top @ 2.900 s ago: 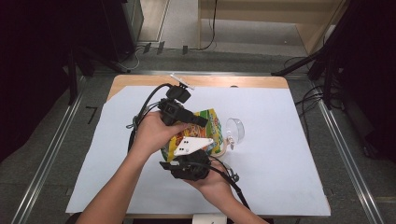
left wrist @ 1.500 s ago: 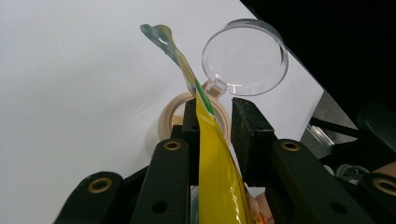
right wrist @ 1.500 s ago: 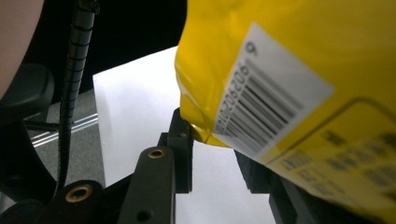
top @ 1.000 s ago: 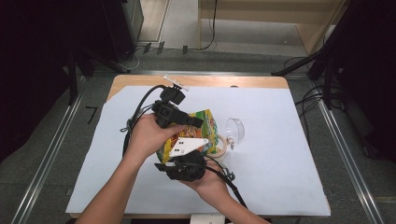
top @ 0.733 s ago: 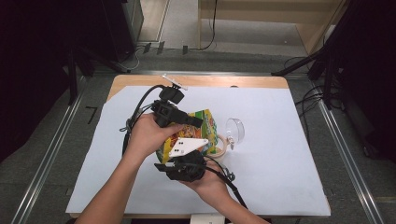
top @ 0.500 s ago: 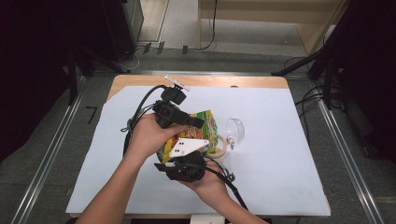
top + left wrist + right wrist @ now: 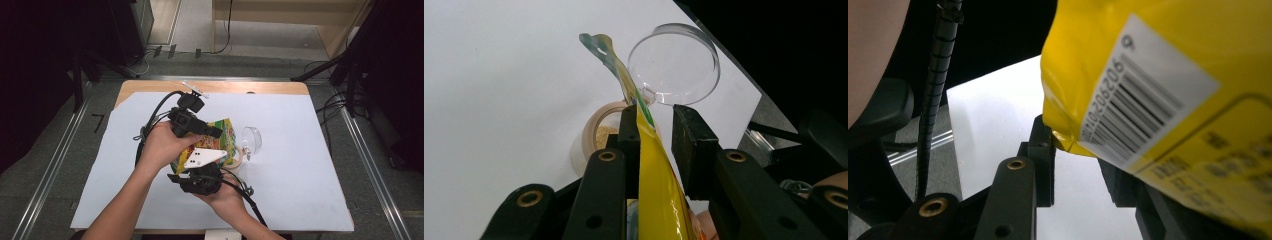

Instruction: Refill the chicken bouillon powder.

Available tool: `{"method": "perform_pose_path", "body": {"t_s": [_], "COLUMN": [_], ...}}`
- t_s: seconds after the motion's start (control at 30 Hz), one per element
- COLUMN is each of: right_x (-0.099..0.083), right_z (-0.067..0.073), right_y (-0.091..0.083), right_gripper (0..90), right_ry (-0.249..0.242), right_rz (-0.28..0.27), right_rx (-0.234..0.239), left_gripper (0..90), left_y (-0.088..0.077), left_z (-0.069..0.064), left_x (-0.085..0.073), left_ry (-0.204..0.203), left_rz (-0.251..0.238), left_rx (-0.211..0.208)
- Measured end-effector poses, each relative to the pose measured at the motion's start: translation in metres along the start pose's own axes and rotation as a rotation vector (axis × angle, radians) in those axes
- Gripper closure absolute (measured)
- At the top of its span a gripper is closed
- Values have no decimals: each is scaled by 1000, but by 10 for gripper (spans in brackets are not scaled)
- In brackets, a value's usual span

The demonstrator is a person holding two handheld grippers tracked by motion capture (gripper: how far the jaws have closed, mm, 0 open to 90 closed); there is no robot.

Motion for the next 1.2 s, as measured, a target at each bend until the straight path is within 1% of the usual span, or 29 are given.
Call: {"method": "perform_pose_path", "body": {"t_s": [0.13, 0.17, 0.23, 0.47, 0.5, 0.63, 1.2], "right_x": [0, 0, 0, 0, 0, 0, 0], "right_z": [-1, -1, -1, -1, -1, 0, -1], "right_y": [0, -1, 0, 0, 0, 0, 0], "right_gripper": [709, 708, 708, 708, 708, 708, 709], "right_ry": [1, 5, 4, 6, 7, 6, 0], "right_rz": [-8, -7, -7, -11, -11, -14, -9], "right_rx": [-7, -5, -6, -7, -8, -9, -8], "left_gripper": [756, 756, 756, 755, 755, 755, 754], "left_y": [1, 1, 1, 0, 0, 0, 0], "left_z": [1, 1, 1, 1, 1, 0, 1], "left_x": [0, 1, 1, 1, 1, 1, 1], "left_ry": [5, -5, -5, -2, 6, 4, 4], "left_rz": [4, -2, -2, -3, -1, -1, -2], "left_rx": [-1, -4, -3, 0, -2, 1, -1]}}
Point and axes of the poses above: each handheld gripper's, and its own axes: y roughly forward along the jaws, x roughly out of its top, z roughly to its left, the point moved 9 cm from there along y, roughly forward along the jaws, and after that the axes turned 6 degrees about y, right-handed, at the moved point
